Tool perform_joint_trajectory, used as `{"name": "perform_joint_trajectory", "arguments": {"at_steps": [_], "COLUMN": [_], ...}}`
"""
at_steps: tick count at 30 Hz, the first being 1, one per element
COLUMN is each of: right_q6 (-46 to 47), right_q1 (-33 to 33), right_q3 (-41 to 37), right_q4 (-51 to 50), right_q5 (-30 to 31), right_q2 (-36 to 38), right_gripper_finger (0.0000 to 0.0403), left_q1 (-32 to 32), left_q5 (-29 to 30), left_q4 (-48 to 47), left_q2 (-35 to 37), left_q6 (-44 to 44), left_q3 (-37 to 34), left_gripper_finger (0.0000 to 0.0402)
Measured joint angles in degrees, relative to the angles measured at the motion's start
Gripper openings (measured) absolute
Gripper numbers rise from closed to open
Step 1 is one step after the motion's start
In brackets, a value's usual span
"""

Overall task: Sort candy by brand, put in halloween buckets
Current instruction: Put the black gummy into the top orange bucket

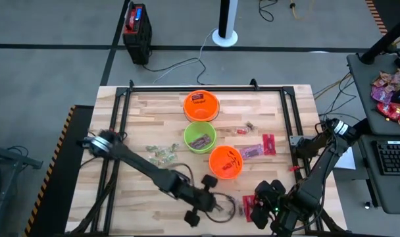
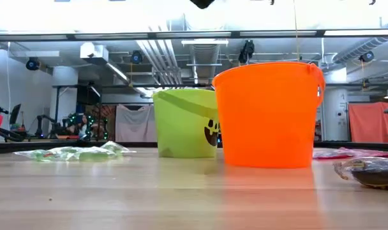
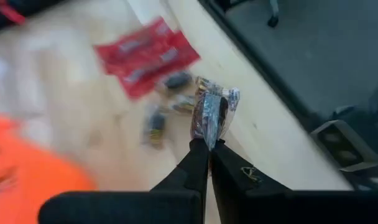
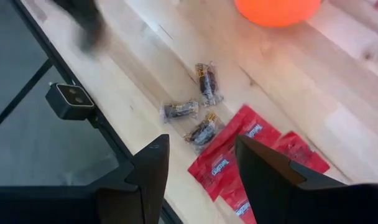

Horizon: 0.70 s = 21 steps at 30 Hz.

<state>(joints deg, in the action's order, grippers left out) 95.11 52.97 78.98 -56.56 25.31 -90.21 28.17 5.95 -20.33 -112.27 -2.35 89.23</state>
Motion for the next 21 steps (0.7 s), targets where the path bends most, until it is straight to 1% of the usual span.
{"name": "perform_joint_trajectory", "arguments": {"at_steps": [3,5,7,10,11,12,14,16,17,19,21], "right_q6": [-0.2,0.41,1.02,2.8,3.88,5.81,10.77,14.47,15.29,16.46,18.57], "right_q1": [-0.11,-0.33,-0.57,-1.69,-2.32,-3.2,-5.06,-6.41,-6.76,-6.88,-6.84], "right_q3": [0.0,-0.02,-0.02,0.1,0.23,0.27,0.23,0.0,-0.19,-0.6,-1.28], "right_q4": [0.09,0.01,0.17,0.2,0.15,0.04,-0.7,-0.62,-0.66,-0.53,-0.6], "right_q5": [2.12,2.51,2.83,1.62,-0.44,-3.82,-12.86,-21.34,-24.35,-26.92,-27.27], "right_q2": [0.04,0.2,0.54,0.83,0.83,0.85,0.85,0.56,0.28,-0.18,-0.28], "right_gripper_finger": [0.0176,0.0176,0.0176,0.0176,0.0176,0.0176,0.0176,0.0176,0.0176,0.0176,0.0176], "left_q1": [-0.84,-2.26,-4.98,-12.95,-16.38,-20.15,-27.84,-35.46,-39.15,-46.12,-51.88], "left_q5": [1.85,5.05,8.4,10.79,10.93,10.87,8.75,3.97,1.03,-4.59,-8.9], "left_q4": [-9.23,-17.3,-24.73,-32.75,-34.04,-34.8,-34.53,-33.2,-32.72,-31.64,-31.23], "left_q2": [8.91,14.57,19.81,26.2,27.67,28.85,29.98,29.86,29.27,27.33,24.36], "left_q6": [2.74,4.59,4.87,2.94,1.51,-0.28,-4.39,-9.08,-11.4,-15.13,-18.25], "left_q3": [0.08,0.11,0.08,-0.14,-0.31,-0.63,-1.55,-2.17,-2.37,-2.38,-2.38], "left_gripper_finger": [0.0,0.0,0.0,0.0,0.0,0.0,0.0,0.0,0.0,0.0,0.0]}}
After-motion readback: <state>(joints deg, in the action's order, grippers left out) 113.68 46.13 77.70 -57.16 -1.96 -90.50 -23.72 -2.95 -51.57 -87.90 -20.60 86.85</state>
